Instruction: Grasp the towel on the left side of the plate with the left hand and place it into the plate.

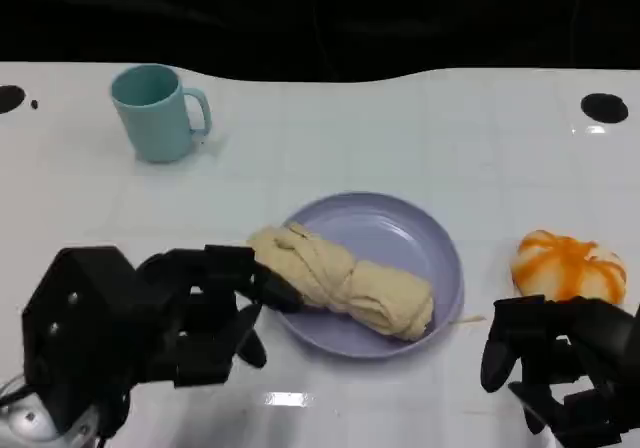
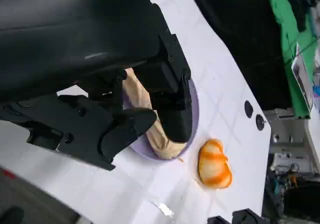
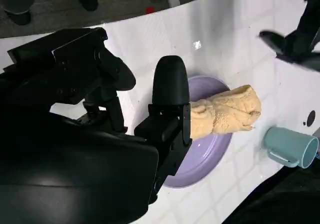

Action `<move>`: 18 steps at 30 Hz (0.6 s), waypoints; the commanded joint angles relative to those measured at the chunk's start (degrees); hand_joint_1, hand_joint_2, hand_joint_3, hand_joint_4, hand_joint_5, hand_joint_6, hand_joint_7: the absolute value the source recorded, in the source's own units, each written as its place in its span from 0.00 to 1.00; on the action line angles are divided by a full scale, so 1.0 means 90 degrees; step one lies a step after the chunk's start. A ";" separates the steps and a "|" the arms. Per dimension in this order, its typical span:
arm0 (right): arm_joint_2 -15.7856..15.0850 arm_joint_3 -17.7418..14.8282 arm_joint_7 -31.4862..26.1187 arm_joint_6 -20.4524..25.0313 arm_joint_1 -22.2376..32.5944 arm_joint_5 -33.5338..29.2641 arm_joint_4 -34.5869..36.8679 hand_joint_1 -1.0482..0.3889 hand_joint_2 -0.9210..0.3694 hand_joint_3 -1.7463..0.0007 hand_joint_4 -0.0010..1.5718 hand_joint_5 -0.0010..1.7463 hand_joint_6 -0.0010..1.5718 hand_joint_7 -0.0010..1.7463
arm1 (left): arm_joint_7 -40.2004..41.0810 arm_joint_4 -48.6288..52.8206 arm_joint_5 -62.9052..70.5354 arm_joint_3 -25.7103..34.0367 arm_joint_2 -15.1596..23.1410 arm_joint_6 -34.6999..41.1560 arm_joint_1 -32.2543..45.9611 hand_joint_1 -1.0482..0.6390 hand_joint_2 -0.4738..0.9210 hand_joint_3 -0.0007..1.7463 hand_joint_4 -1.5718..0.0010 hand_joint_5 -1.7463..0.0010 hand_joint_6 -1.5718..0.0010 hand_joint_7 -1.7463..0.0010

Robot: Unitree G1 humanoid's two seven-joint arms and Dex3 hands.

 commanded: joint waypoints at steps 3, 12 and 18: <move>-0.0079 -0.0104 0.0047 -0.0114 -0.0017 0.0055 0.0105 0.79 0.20 0.44 0.42 0.96 0.42 0.81 | 0.0270 -0.0674 -0.0338 0.0142 0.0043 0.1129 0.0361 0.57 0.66 0.78 0.48 0.00 0.50 0.11; -0.0077 -0.0128 0.0042 -0.0144 0.0029 0.0028 0.0123 0.80 0.20 0.44 0.43 0.96 0.42 0.81 | 0.0504 -0.0573 -0.0781 0.0384 -0.0030 0.2066 0.0080 0.56 0.70 0.73 0.49 0.00 0.52 0.09; -0.0063 -0.0094 0.0051 -0.0158 0.0028 0.0022 0.0151 0.80 0.20 0.44 0.43 0.97 0.42 0.82 | 0.0456 -0.0547 -0.0840 0.0370 0.0071 0.2163 0.0038 0.57 0.71 0.72 0.50 0.00 0.53 0.09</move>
